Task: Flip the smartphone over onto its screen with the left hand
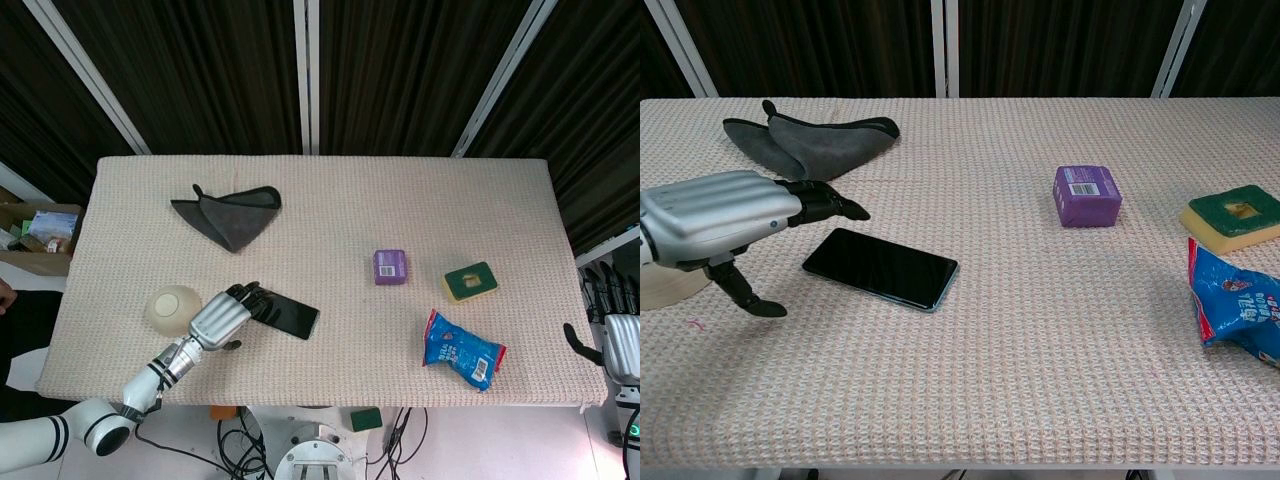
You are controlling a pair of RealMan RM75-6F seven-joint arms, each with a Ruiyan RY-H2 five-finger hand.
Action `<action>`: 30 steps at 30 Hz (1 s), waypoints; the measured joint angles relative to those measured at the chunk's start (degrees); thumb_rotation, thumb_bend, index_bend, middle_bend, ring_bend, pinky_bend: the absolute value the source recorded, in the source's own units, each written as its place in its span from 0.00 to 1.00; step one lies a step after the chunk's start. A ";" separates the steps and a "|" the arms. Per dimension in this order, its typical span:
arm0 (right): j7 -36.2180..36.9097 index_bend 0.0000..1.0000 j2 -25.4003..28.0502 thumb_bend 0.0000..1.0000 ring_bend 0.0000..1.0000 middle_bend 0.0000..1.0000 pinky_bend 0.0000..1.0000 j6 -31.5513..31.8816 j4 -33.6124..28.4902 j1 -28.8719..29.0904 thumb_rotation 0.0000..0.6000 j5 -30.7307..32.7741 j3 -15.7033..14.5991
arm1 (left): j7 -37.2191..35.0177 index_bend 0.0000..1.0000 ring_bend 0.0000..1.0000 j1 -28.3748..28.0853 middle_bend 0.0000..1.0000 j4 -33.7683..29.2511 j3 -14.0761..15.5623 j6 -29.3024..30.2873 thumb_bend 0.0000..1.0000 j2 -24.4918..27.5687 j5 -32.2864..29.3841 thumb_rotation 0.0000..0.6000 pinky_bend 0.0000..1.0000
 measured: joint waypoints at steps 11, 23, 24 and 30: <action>1.07 0.00 0.13 0.32 0.00 0.00 0.00 -0.02 1.07 -0.35 1.00 0.21 -0.16 | -0.24 0.12 0.11 -2.32 0.18 2.08 -0.02 -1.45 0.13 -2.93 -2.07 1.00 0.26; 1.34 0.00 -0.26 0.32 0.00 0.00 0.00 -0.60 1.59 -0.20 1.00 0.27 -0.26 | -2.88 0.15 0.14 -4.35 0.23 5.02 0.53 -0.49 0.16 -5.07 -0.86 1.00 0.29; 1.35 0.00 -0.33 0.32 0.00 0.00 0.00 -0.65 1.66 -0.20 1.00 0.29 -0.28 | -2.98 0.15 0.14 -4.59 0.23 5.24 0.55 -0.59 0.16 -5.25 -0.91 1.00 0.29; 1.27 0.00 -0.36 0.32 0.00 0.00 0.00 -1.02 1.77 -0.24 1.00 0.49 -0.42 | -3.18 0.15 0.14 -5.77 0.23 6.25 0.71 -1.67 0.16 -6.15 -1.30 1.00 0.29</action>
